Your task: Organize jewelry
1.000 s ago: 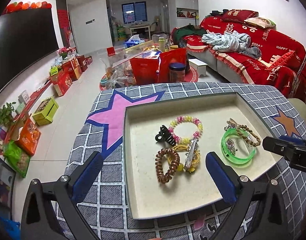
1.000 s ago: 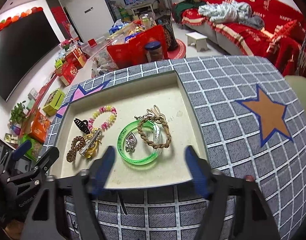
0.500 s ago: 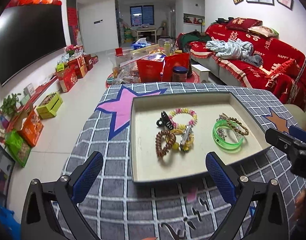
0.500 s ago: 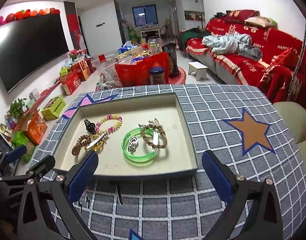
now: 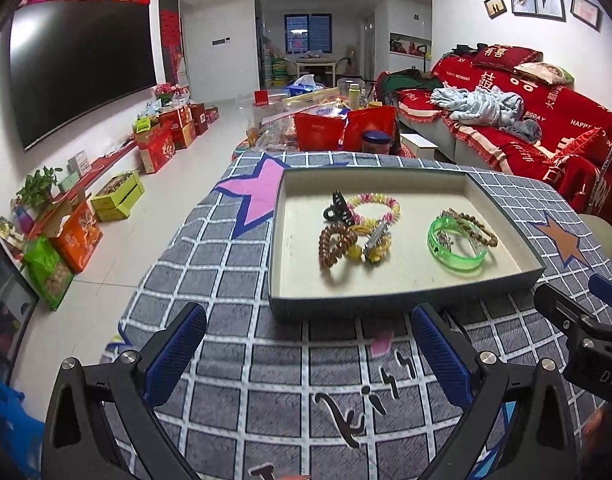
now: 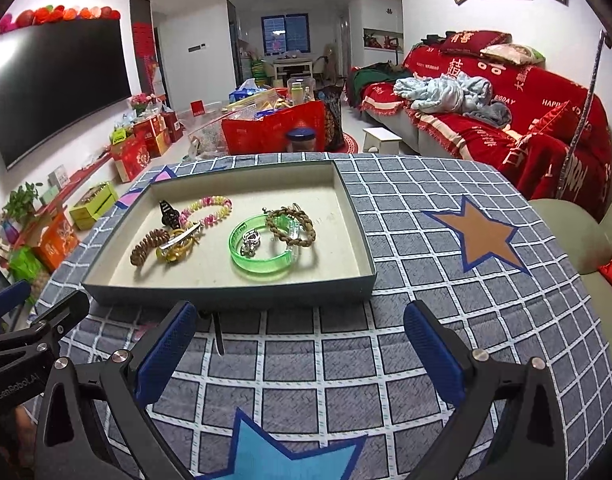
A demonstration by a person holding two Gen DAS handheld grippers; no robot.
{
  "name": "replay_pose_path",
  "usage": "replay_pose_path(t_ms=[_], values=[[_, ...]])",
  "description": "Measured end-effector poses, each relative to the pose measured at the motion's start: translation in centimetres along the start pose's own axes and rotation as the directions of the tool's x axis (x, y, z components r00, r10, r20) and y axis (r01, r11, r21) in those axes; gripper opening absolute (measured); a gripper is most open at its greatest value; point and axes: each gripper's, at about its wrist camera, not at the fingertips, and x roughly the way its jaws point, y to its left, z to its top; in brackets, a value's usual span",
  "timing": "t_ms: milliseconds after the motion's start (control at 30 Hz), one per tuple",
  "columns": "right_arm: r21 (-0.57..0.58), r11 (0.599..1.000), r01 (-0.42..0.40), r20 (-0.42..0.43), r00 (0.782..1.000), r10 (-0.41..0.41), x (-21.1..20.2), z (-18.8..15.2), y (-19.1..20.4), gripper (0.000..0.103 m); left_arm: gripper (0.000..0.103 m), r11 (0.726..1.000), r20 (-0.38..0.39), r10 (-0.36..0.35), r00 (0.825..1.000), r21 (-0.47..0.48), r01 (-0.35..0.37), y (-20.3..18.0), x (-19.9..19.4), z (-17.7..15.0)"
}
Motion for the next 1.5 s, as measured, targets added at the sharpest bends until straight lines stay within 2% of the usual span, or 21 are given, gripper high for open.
replay_pose_path(t_ms=[533,1500], values=[[-0.030,1.000,0.009,0.061,0.998,-0.007,-1.4,-0.9,0.8,0.103,0.103,1.000,0.025,0.005,1.000,-0.002,-0.005,-0.4,-0.8,-1.0],[-0.028,1.000,0.007,0.063,0.998,-0.005,-1.5,-0.8,0.9,0.103,0.103,1.000,0.017,0.000,1.000,-0.003,0.001,-0.5,-1.0,-0.9]])
